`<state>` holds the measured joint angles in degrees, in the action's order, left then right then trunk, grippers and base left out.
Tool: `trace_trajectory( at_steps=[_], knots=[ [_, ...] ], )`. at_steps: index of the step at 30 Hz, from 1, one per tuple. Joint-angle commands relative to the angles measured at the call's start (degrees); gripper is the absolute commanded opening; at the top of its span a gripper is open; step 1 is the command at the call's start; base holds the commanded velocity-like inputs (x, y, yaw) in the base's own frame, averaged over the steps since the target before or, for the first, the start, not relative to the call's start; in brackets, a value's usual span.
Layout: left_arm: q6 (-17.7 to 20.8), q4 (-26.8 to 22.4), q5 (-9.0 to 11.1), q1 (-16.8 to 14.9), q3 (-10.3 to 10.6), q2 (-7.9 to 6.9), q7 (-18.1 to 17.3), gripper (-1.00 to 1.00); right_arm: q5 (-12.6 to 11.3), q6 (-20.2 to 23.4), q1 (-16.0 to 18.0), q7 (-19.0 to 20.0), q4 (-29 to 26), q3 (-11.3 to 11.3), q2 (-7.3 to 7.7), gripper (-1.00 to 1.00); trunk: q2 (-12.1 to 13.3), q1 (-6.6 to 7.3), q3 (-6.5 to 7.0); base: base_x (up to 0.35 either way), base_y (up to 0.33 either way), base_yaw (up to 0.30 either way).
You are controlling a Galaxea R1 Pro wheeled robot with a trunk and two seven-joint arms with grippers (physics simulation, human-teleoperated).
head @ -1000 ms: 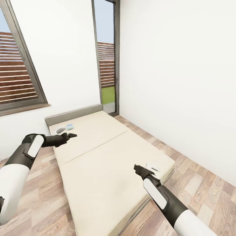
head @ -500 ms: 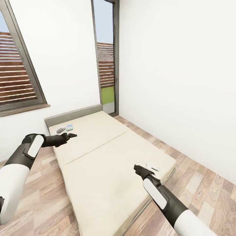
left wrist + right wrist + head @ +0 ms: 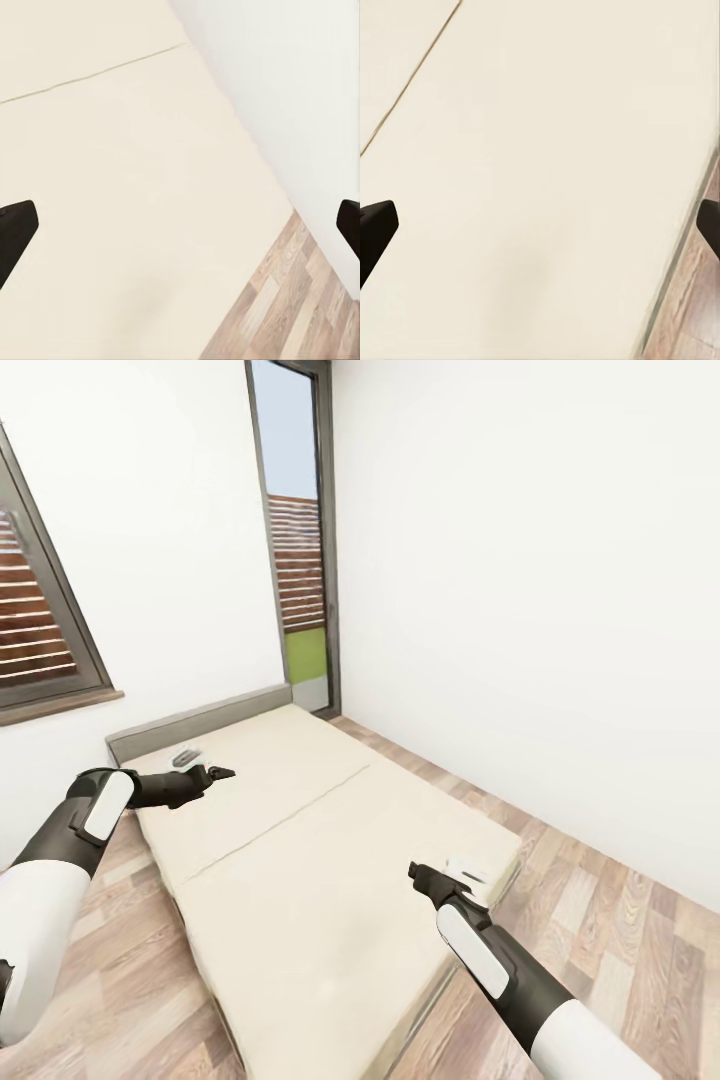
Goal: Put all the toys in the child's room - the three board games (two on the bed and one on the table), the two jigsaw puzzles on the table, and the tennis ball on the table - inside the toy box on the table in the child's room.
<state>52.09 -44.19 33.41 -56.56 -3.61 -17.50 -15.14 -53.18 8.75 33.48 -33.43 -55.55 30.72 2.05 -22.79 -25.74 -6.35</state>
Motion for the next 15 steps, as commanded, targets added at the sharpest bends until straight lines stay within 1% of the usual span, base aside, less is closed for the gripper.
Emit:
trace_trajectory(
  at_steps=[1, 15],
  knots=[
    [0.29, -0.02, -0.36, -0.05, -0.17, 0.01, -0.41, 1.00, -0.17, 0.22, 0.09, -0.41, -0.09, 0.21, 0.06, 1.00, -0.13, -0.04, -0.08, 0.000, 0.042, -0.232],
    [0.29, -0.02, -0.36, -0.05, -0.17, 0.01, -0.41, 1.00, -0.17, 0.22, 0.09, -0.41, -0.09, 0.21, 0.06, 1.00, -0.13, -0.04, 0.69, 0.000, 0.017, -0.234]
  ],
)
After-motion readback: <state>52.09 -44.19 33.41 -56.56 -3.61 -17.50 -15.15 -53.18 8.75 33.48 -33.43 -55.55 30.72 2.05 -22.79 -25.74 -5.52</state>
